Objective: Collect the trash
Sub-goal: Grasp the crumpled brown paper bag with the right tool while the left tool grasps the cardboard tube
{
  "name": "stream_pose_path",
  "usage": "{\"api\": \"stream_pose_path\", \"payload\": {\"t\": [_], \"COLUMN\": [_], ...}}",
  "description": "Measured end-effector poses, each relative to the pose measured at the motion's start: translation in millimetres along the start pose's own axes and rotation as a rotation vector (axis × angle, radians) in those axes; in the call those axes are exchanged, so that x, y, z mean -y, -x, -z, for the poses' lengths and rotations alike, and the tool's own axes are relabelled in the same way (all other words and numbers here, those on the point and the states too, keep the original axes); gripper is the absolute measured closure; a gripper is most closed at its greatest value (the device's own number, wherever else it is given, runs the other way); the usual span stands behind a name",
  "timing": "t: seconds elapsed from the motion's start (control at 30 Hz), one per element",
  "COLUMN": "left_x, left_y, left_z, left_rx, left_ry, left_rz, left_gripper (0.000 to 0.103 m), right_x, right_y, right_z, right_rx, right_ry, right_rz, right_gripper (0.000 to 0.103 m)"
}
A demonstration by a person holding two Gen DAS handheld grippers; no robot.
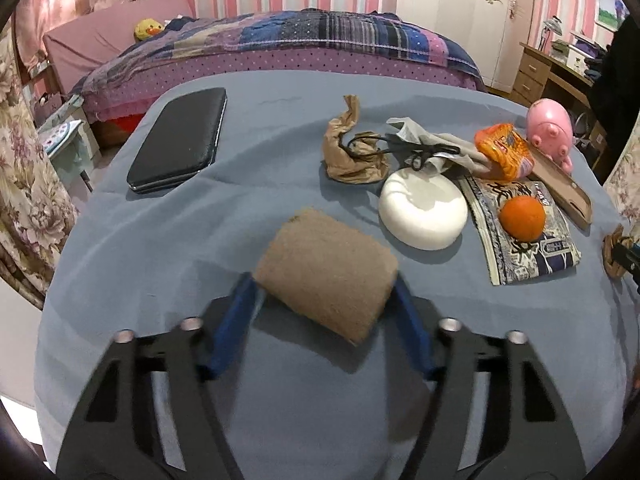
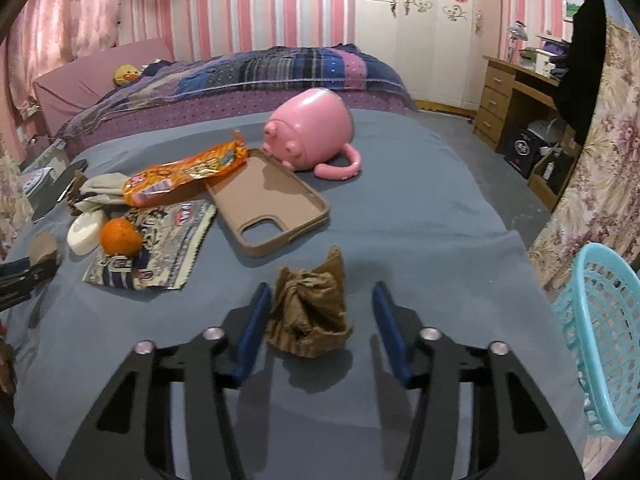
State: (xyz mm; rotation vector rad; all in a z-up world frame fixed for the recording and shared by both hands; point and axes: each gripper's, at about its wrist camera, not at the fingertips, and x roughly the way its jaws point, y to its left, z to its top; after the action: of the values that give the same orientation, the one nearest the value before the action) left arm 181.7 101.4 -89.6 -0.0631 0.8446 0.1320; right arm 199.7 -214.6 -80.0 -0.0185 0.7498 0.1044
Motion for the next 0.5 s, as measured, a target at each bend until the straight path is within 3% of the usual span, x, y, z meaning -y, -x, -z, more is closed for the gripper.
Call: {"api": "stream_pose_path", "payload": {"t": [0.1,0.5], "left_x": [4,9], "left_y": [5,36], "left_z": [3,10], "left_rx": [0.009,0.052], "left_ry": [-0.014,-0.002], "left_rz": [0.004,-0.044], "left_gripper": [0.07,0.098], "right_x": [-1,3], "right_y": [2,9], "right_z": [0,-2], "right_rx": [0.003,0.032], "right_ry": [0.003,-0.032], "right_rz": [-0.011,-0.042], "right_gripper": [0.067,0.068]}}
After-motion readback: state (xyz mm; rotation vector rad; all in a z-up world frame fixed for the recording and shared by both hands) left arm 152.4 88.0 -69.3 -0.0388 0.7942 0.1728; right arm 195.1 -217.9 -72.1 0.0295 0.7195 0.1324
